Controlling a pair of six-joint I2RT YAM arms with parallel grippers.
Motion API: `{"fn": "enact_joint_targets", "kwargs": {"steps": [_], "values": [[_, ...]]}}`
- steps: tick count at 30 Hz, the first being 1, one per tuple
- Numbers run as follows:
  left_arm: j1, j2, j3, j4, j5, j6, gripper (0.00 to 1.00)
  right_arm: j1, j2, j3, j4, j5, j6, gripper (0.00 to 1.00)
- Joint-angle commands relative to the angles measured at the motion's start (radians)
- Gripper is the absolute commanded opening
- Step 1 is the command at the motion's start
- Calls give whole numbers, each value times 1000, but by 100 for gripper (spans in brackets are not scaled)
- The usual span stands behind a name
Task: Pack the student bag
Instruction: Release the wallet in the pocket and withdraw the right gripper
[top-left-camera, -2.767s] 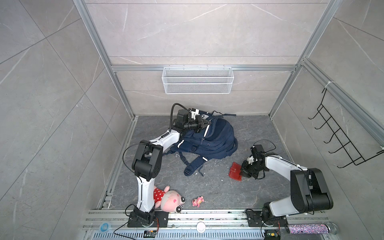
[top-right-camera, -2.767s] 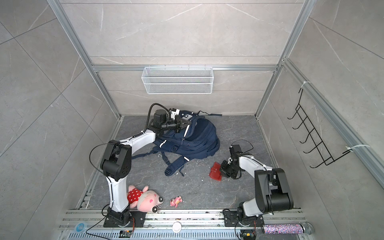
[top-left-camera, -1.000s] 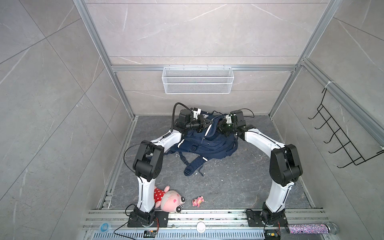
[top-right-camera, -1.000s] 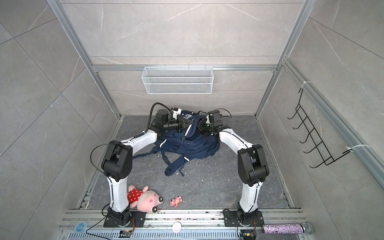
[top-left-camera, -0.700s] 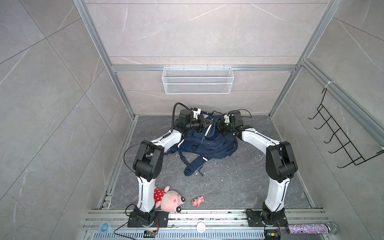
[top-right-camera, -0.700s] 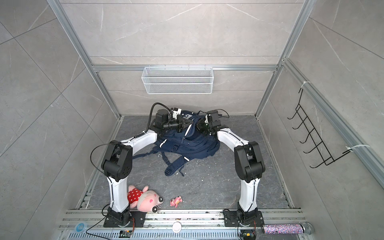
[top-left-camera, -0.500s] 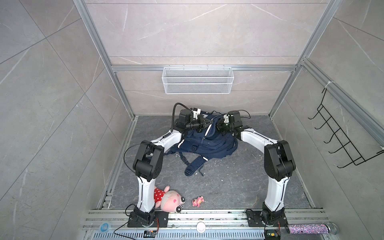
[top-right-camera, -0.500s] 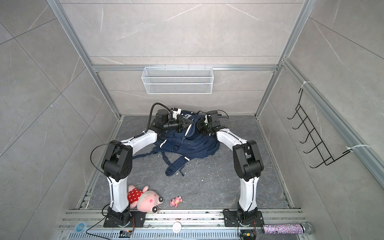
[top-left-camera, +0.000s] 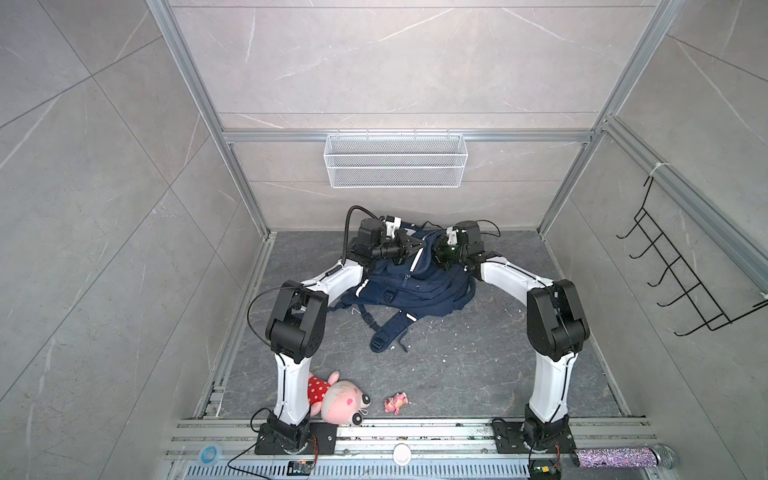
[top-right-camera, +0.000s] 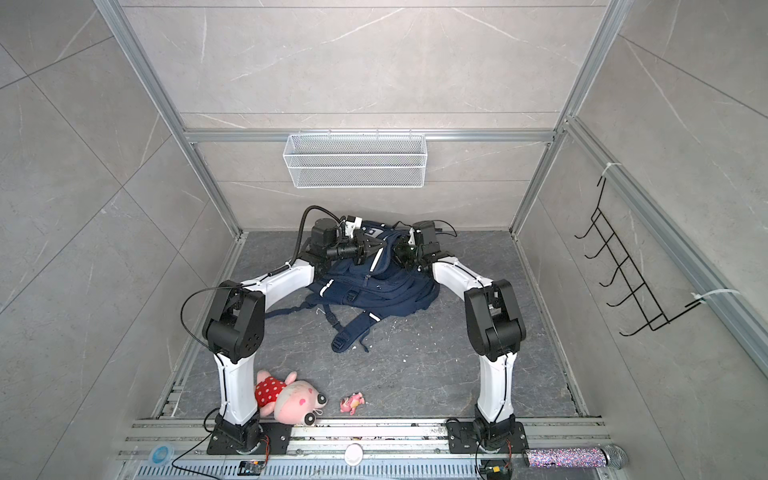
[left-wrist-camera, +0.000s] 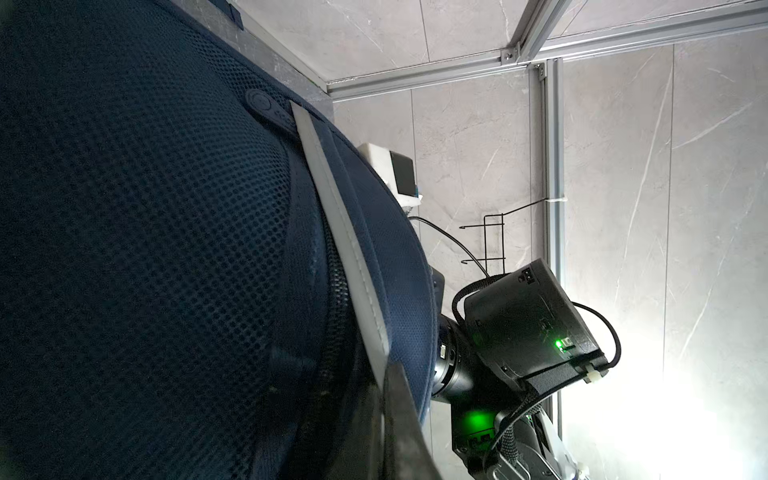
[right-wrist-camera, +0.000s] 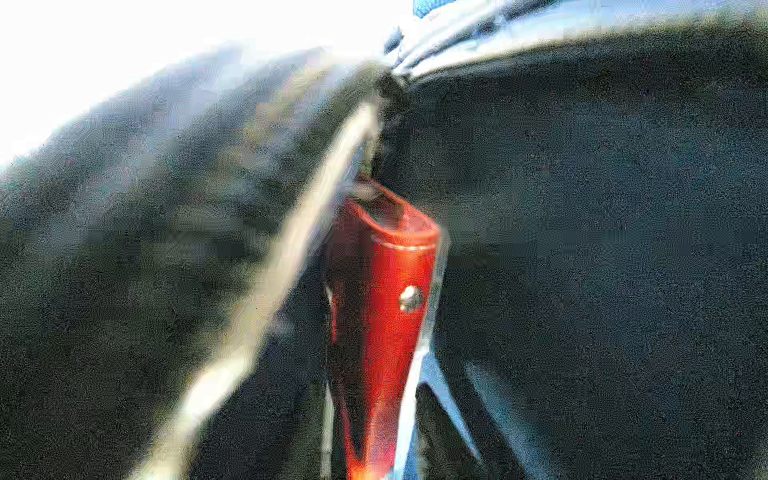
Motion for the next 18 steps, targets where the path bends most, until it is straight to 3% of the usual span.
{"fn": "enact_joint_targets", "kwargs": {"steps": [1,6,8,18], "values": [[-2,-45,45,118,34,-17,0,10,-68,28,-72,-5,-121,51],[9,-54,23,121,21,-15,0,6,-138,-6,-129,18,-185,80],[14,-58,14,120,18,-14,0,6,-167,-20,-152,25,-204,86],[38,-75,-6,46,-5,44,0,4,-379,-121,-324,77,-325,94]]}}
